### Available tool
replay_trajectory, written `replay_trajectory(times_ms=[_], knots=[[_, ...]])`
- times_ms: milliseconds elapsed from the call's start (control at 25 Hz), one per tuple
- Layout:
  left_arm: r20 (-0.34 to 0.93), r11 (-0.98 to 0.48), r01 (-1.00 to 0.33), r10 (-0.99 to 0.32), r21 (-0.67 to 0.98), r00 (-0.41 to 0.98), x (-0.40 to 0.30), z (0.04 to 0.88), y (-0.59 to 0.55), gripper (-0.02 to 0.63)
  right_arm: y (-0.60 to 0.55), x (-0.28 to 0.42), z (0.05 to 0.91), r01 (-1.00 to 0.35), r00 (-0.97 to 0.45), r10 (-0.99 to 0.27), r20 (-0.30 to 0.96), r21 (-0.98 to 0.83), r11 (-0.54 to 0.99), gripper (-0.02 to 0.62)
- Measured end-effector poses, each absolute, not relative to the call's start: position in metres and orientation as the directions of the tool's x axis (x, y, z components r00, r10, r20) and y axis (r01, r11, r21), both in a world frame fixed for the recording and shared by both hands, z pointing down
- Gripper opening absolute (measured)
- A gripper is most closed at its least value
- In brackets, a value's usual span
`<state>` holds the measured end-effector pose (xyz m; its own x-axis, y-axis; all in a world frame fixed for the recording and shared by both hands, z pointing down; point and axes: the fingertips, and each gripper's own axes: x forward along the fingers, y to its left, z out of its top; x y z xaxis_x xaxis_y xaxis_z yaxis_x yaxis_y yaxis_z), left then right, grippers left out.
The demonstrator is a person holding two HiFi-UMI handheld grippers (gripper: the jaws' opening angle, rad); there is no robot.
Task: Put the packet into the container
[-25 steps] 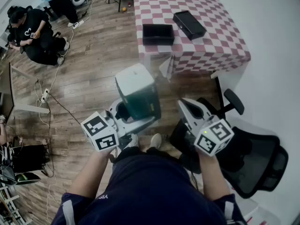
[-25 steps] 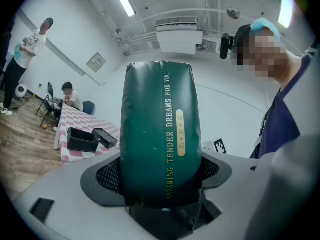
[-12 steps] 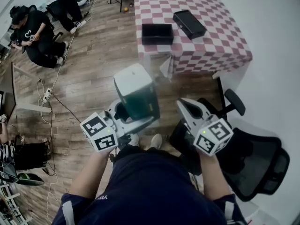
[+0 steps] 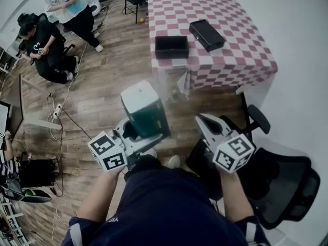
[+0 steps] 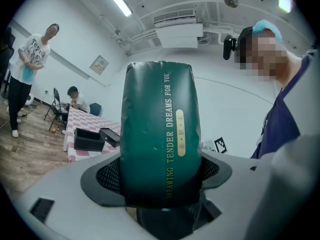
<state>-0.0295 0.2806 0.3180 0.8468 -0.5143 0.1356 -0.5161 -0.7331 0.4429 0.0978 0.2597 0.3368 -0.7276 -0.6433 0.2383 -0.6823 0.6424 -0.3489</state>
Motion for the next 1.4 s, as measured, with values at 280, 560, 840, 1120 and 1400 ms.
replay_trajectory(times_ms=[280, 560, 840, 1120, 1400], knots=[[0.13, -0.724, -0.52, -0.524, 0.454, 0.842, -0.028, 0.329, 0.262, 0.433, 0.242, 0.105, 0.345, -0.69, -0.721, -0.643, 0.258, -0.351, 0.633, 0.017], [0.112, -0.726, -0.508, -0.521, 0.465, 0.846, -0.033, 0.34, 0.218, 0.433, 0.201, 0.103, 0.356, -0.704, -0.709, -0.644, 0.288, -0.347, 0.62, 0.017], [0.123, -0.723, -0.498, -0.506, 0.478, 0.853, -0.052, 0.353, 0.142, 0.433, 0.132, 0.081, 0.368, -0.713, -0.7, -0.637, 0.321, -0.351, 0.607, 0.017], [0.146, -0.727, -0.48, -0.474, 0.492, 0.868, -0.067, 0.37, 0.063, 0.433, 0.056, 0.057, 0.384, -0.727, -0.686, -0.63, 0.364, -0.37, 0.579, 0.017], [0.152, -0.726, -0.454, -0.444, 0.516, 0.883, -0.086, 0.383, -0.01, 0.433, -0.01, 0.037, 0.399, -0.749, -0.662, -0.635, 0.398, -0.381, 0.542, 0.017]])
